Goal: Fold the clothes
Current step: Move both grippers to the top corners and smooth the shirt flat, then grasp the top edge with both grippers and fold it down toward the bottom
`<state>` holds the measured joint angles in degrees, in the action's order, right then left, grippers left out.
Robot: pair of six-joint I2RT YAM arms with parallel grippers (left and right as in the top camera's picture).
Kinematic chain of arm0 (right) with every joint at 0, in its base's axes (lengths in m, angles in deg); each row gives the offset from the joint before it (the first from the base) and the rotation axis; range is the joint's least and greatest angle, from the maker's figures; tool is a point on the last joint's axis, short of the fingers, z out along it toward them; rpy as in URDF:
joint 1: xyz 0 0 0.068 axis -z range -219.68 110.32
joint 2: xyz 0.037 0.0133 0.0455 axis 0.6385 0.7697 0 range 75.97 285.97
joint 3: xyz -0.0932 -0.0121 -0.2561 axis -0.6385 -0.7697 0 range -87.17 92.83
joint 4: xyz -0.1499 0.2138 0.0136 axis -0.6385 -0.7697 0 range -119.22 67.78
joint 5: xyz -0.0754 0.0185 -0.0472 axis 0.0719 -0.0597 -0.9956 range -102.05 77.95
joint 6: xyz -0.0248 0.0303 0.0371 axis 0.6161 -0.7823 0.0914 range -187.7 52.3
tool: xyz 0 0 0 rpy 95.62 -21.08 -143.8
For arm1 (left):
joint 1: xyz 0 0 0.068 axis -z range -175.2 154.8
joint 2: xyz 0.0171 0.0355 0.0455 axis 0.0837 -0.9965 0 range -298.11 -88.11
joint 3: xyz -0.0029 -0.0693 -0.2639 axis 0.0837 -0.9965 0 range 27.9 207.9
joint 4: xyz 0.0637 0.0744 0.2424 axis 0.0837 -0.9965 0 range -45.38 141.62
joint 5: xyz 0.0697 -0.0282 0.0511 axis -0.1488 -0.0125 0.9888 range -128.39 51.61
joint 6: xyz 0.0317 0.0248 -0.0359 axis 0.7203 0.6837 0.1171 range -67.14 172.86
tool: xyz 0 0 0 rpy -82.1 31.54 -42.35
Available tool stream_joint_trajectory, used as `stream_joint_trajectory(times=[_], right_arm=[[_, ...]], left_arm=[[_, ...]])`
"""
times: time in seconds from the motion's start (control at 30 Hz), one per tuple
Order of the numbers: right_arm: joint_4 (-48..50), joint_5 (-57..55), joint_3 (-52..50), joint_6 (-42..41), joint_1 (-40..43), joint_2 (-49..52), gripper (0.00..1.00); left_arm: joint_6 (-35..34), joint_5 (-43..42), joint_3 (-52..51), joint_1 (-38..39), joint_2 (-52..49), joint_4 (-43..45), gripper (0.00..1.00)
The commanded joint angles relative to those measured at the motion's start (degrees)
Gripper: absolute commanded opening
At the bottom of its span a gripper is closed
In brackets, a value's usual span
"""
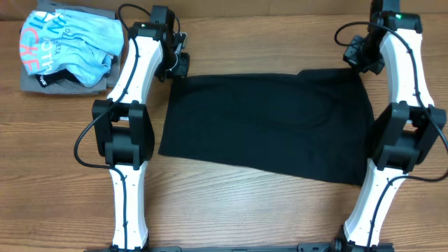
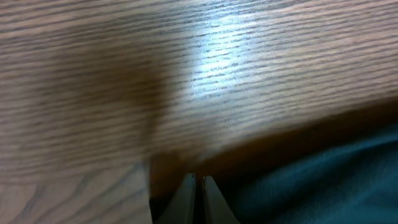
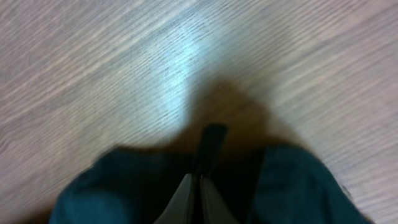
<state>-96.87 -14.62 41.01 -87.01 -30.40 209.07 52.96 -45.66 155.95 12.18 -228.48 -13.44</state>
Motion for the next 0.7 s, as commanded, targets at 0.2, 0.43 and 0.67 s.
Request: stream_joint_trajectory(times=[0.2, 0.43, 0.67], right_arm=[[-17.62, -1.53, 0.79, -0.5, -0.22, -6.12, 0.04], [-22.43, -2.97, 0.31, -2.38, -0.22, -6.27, 0.04], [-22.43, -3.1, -13.81, -1.79, -0.2, -14.16, 0.04]], left_arm=[[-2.95, 0.42, 5.62, -1.18, 2.16, -15.67, 0.04], [-5.46, 4.74, 5.6, -3.69, 2.16, -24.46, 0.04], [-5.4, 2.62, 5.14, -4.63, 2.03, -28.24, 0.04]])
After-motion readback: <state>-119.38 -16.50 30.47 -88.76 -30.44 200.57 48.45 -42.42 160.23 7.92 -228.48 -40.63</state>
